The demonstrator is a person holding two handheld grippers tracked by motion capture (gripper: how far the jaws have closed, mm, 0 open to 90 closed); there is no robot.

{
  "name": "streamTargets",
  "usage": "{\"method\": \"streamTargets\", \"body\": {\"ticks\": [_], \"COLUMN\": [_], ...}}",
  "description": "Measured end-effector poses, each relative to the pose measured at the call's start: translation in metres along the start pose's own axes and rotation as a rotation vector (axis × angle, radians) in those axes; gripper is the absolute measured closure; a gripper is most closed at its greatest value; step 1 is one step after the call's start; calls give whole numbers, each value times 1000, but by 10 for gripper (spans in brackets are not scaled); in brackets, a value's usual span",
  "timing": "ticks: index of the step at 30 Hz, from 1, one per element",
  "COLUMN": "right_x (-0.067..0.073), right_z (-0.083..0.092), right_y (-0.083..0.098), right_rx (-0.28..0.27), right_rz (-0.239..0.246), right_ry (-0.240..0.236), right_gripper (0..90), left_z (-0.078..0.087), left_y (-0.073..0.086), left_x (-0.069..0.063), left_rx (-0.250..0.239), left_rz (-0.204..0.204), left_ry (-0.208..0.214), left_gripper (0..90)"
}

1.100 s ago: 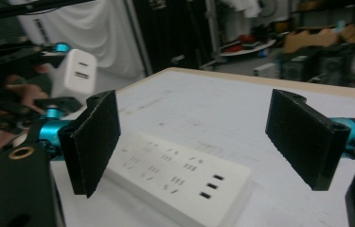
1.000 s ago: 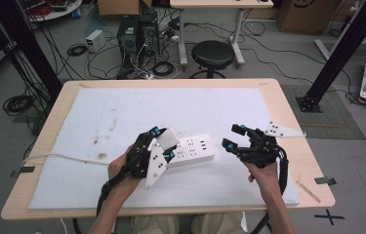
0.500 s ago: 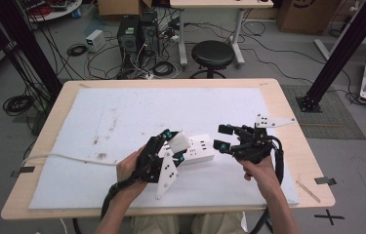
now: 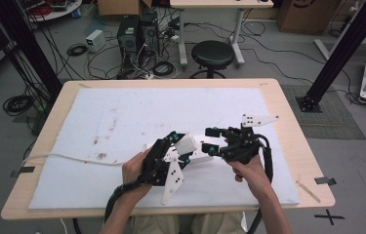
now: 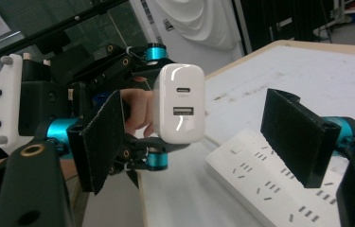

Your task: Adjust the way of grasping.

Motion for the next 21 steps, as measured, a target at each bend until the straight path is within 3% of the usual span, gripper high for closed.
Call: {"method": "streamTargets", "body": {"ticks": [3, 9, 21], "right_x": [4, 5, 7], "right_z": [-8, -17, -24], "right_y": [2, 5, 7], "right_rx": [15, 20, 20], "right_rz": [-10, -29, -41], "right_ry": [-25, -29, -41], "right_gripper": [230, 230, 234], "left_z": [-3, -5, -11], "left_y": [-3, -7, -12], "left_x": [-2, -4, -8], "left_rx": [-11, -14, -25], "left_rz": [2, -3, 5], "left_ry": [2, 1, -8], "left_gripper": [423, 424, 423]}}
Point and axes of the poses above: each handheld gripper's, and its own axes: z roughly backward along the jaws, y roughly out of its underside, x roughly to its left, the point moved 8 cm from there along -z, roughly forward along the jaws, and after that the axes turned 8 degrees about y, right-handed, at the moved point
